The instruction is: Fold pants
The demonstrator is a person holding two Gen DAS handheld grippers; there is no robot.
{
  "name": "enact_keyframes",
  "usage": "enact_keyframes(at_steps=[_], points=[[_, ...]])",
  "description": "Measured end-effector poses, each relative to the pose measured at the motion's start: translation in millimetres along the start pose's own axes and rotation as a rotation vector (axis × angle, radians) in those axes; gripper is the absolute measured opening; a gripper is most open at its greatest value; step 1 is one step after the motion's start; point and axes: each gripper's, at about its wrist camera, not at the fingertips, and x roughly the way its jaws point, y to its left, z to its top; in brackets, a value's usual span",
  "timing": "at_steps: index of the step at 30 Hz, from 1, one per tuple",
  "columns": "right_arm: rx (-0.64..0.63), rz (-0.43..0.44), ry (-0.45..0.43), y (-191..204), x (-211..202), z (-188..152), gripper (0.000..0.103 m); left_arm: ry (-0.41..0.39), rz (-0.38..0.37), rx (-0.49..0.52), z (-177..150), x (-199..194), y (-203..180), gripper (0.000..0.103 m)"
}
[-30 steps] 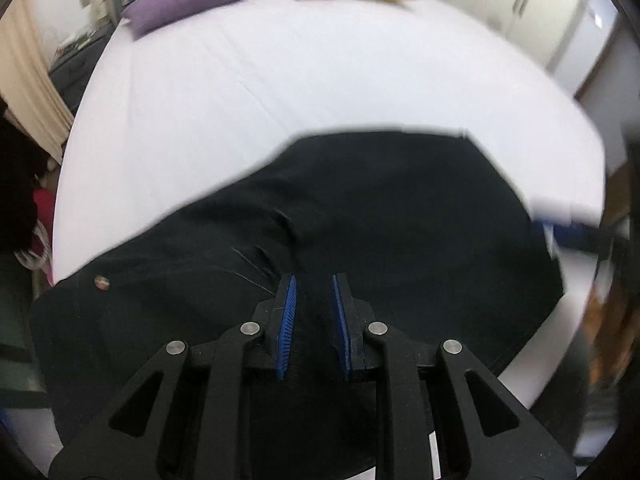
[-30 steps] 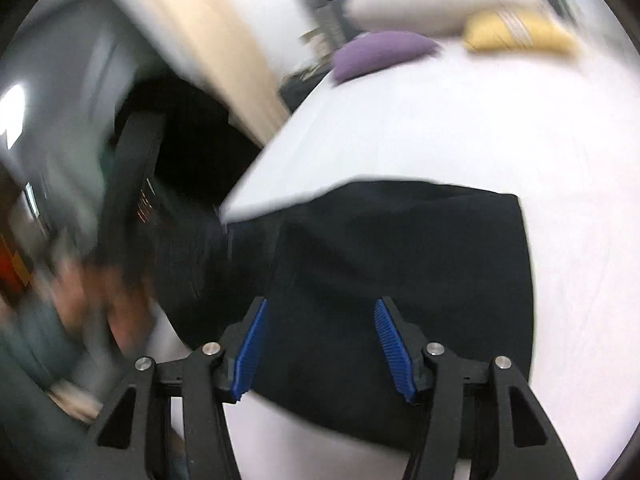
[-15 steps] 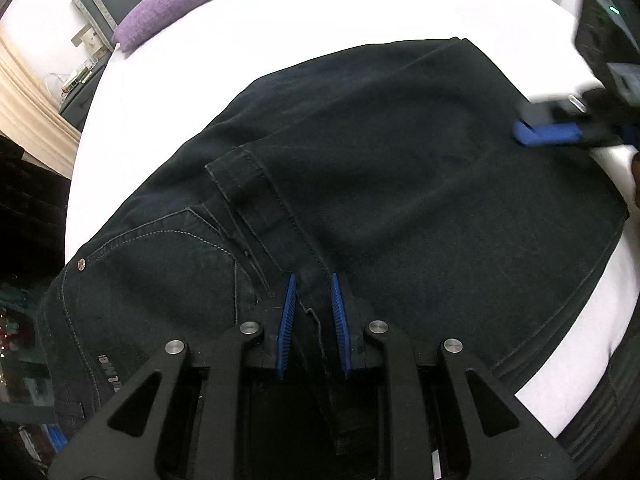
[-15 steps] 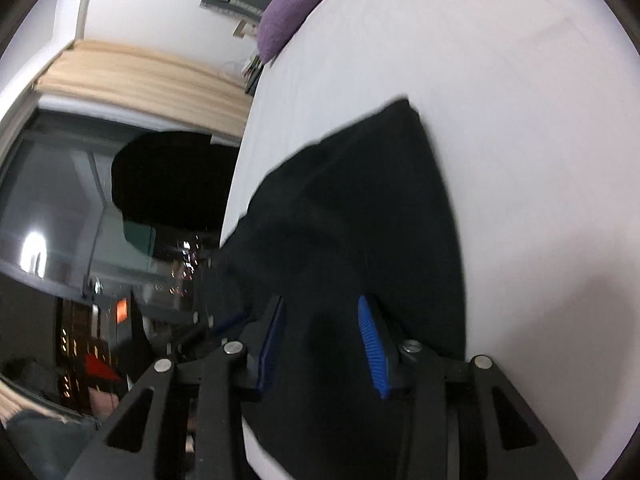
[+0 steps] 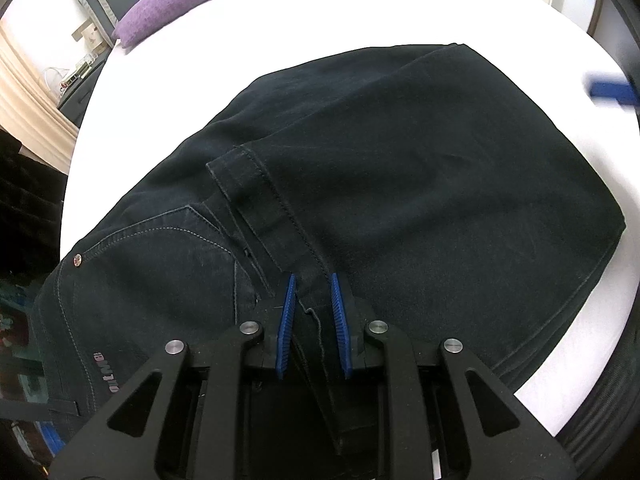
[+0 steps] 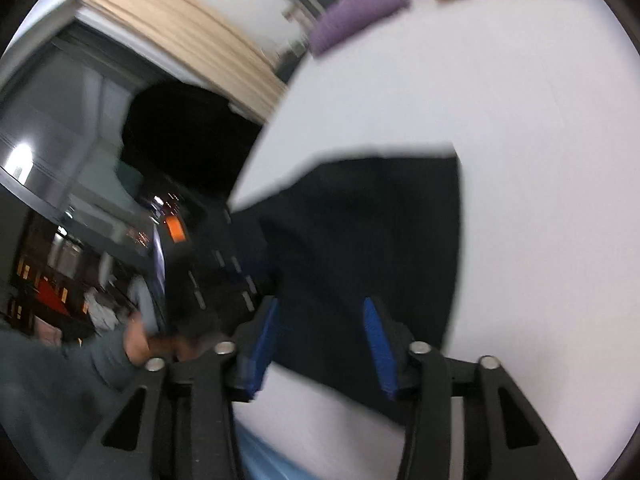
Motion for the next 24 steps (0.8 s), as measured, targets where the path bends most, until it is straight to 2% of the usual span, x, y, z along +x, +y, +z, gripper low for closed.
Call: enact_keyframes(at_steps=[3,4,7,10,13,17,21,22,23,24], points=[[0.059,0.053,0.004,-18,33,30,0.056,0.002,-0.020,-0.010,0,-1,5,0.018],[0.120,0.050,0.044,-34,51,33,0.056,0.003,-0.027,-0.015,0,0,7,0.018],[0.220,0.027,0.156,-62,79,15,0.057,0.002,-0.041,-0.024,-1,0,11,0.018],[0.157,0.056,0.108,-51,58,-15,0.057,-0.011,-0.047,-0.025,-3,-1,13,0.018],[0.169,0.075,0.087,-41,38,-46,0.057,-0.019,-0.048,-0.033,-6,-2,16,0.018],[0.170,0.032,0.084,-26,14,-82,0.057,-0.050,-0.074,-0.065,-11,-6,24,0.018],[0.193,-0.020,0.053,-11,-14,-92,0.058,-0.084,-0.185,-0.188,-25,-20,49,0.018],[0.172,0.009,0.010,2,-22,-88,0.058,-0.091,-0.208,-0.220,-30,-26,56,0.018],[0.153,0.035,-0.019,17,-13,-85,0.058,-0.119,-0.233,-0.263,-39,-36,68,0.018],[0.120,0.099,-0.067,31,-18,-74,0.058,-0.137,-0.237,-0.286,-46,-44,76,0.018]])
